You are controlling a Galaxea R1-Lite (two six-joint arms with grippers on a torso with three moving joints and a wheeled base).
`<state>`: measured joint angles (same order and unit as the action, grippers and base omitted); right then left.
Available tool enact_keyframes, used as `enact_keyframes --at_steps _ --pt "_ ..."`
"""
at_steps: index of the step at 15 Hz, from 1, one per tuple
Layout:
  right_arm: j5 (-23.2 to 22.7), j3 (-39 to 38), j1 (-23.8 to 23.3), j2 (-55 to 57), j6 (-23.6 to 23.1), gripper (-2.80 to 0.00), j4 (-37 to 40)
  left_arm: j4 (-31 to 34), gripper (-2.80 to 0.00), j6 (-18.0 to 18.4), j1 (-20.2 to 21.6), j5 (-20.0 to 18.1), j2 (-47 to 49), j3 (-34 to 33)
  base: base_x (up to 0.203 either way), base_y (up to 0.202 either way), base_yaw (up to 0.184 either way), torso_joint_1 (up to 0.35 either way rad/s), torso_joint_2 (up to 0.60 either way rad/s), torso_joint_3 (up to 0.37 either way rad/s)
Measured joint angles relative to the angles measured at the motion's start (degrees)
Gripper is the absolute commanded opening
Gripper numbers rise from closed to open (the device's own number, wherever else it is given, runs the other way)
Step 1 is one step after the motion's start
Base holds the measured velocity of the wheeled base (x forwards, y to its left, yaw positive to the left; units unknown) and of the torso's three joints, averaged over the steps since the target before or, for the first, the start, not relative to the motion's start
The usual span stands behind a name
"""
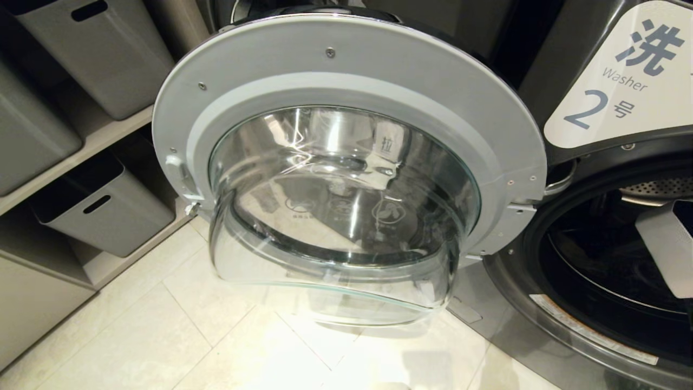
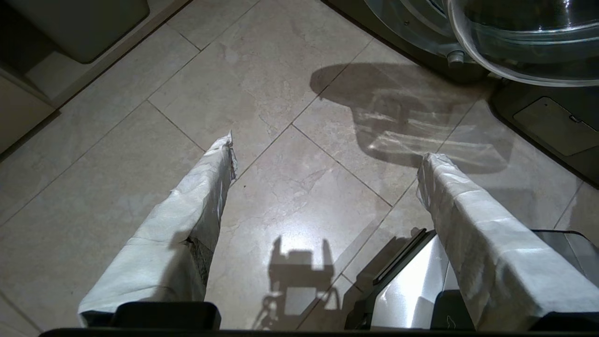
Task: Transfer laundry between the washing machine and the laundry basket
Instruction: Pick a cloth and place it into the basket
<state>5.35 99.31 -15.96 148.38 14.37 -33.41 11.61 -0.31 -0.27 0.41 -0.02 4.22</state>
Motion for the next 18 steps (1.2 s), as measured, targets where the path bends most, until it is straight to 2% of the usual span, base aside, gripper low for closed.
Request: enact_keyframes --at_steps 2,3,5,8,11,18 --pt "4.57 -0.08 -0.56 0.36 -5.99 0.00 3.31 0.02 0.00 -0.02 0.05 0.00 0.00 0.00 0.000 0.000 0.000 0.000 0.00 0.000" --pt "5.62 -0.38 -1.23 0.35 -9.26 0.00 4.04 0.00 0.00 -0.02 0.05 0.00 0.00 0.00 0.000 0.000 0.000 0.000 0.00 0.000" --pt "6.13 -0.64 -2.67 0.07 -12.60 0.00 5.57 0.02 0.00 -0.02 0.05 0.00 0.00 0.00 0.000 0.000 0.000 0.000 0.00 0.000" --pt "7.14 -0.88 -4.28 -0.44 -13.02 0.00 7.18 0.01 0.00 -0.02 0.00 0.00 0.00 0.00 0.000 0.000 0.000 0.000 0.00 0.000" --pt "8.48 -1.44 -6.22 -1.78 -16.50 0.00 6.51 0.00 0.00 -0.02 0.00 0.00 0.00 0.00 0.000 0.000 0.000 0.000 0.00 0.000" --pt "7.23 -1.75 -11.40 -5.31 -18.43 0.00 5.67 0.01 0.00 0.00 -0.02 0.00 0.00 0.00 0.000 0.000 0.000 0.000 0.00 0.000"
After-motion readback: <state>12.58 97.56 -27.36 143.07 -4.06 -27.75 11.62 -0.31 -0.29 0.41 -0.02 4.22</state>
